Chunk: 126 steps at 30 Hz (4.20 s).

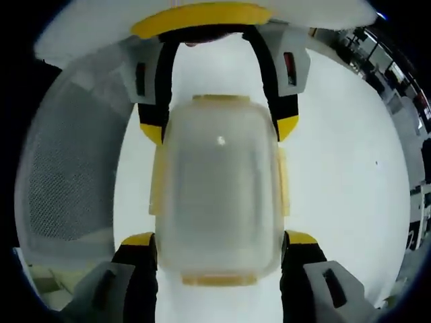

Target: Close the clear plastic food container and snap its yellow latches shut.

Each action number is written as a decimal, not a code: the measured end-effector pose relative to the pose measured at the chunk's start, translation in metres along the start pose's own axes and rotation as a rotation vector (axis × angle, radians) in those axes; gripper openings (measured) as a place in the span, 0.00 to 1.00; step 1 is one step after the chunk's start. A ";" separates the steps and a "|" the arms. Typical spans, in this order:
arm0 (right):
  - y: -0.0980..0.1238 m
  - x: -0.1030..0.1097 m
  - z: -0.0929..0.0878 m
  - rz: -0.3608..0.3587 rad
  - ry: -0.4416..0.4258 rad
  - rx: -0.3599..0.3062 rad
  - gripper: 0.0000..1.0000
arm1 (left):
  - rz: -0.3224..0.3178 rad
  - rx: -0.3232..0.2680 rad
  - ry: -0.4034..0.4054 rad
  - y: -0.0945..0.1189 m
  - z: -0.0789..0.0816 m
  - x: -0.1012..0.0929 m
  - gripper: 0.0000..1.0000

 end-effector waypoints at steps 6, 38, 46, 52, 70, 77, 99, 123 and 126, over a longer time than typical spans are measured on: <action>-0.001 -0.001 0.001 -0.006 0.004 -0.023 0.75 | 0.002 -0.019 0.008 0.001 -0.001 0.000 0.78; -0.029 0.003 0.072 -0.023 -0.022 0.013 0.76 | 0.011 -0.044 0.017 0.020 -0.073 -0.005 0.79; -0.037 0.002 0.094 -0.028 -0.033 0.011 0.77 | 0.012 -0.052 0.017 0.025 -0.096 -0.005 0.79; -0.042 0.004 0.105 -0.028 -0.045 0.014 0.77 | 0.013 -0.064 0.019 0.029 -0.107 -0.006 0.79; -0.044 0.008 0.112 -0.049 -0.076 0.000 0.78 | 0.036 -0.072 0.017 0.030 -0.112 -0.008 0.81; -0.043 0.007 0.112 -0.048 -0.071 -0.020 0.78 | 0.037 -0.047 0.014 0.027 -0.111 -0.007 0.82; -0.042 -0.024 0.116 -0.015 -0.065 -0.030 0.80 | 0.030 -0.037 0.015 0.018 -0.116 0.020 0.83; -0.036 -0.053 0.115 -0.002 -0.078 -0.047 0.81 | 0.021 -0.028 0.003 0.008 -0.116 0.049 0.84; -0.036 -0.057 0.115 -0.001 -0.075 -0.049 0.81 | 0.021 -0.024 0.003 0.006 -0.116 0.052 0.84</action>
Point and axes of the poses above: the point that each gripper's makers call its tool centre point, and the gripper's own axes: y roughly backward along the fingers, x roughly to its left, z roughly out of its top, the point moved 2 cm from there along y, roughly backward along the fingers, and after that the axes turned 12 degrees about z, right-handed, at the moved point
